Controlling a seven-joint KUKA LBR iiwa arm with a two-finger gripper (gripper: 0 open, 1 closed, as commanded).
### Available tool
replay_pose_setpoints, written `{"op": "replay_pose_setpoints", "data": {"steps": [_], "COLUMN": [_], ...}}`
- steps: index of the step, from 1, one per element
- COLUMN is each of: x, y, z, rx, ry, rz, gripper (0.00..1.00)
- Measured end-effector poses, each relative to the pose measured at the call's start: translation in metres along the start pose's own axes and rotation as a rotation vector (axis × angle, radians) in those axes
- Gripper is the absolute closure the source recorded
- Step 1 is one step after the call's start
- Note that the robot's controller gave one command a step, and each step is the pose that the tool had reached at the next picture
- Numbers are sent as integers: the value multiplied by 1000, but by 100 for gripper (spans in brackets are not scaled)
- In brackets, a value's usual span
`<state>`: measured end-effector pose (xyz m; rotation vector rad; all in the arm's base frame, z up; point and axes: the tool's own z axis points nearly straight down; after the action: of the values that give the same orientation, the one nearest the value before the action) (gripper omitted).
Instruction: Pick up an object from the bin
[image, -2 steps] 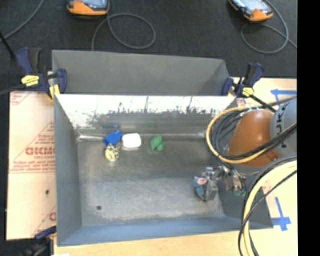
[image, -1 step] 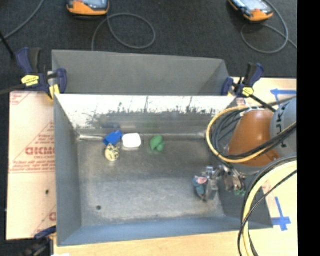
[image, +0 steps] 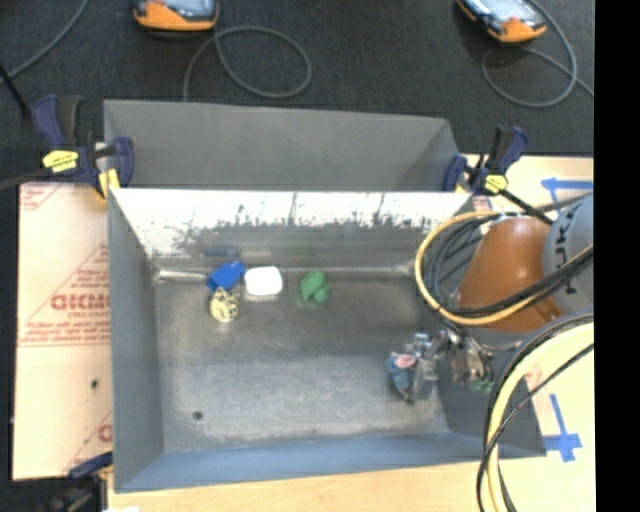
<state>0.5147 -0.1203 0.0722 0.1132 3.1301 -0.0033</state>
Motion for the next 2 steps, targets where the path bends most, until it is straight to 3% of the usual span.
{"op": "replay_pose_setpoints", "data": {"steps": [1, 2], "x": [2, 0], "y": [0, -1], "z": [-21, -45], "rx": [0, 1], "ry": [7, 1], "rz": [-7, -8], "gripper": [100, 100]}}
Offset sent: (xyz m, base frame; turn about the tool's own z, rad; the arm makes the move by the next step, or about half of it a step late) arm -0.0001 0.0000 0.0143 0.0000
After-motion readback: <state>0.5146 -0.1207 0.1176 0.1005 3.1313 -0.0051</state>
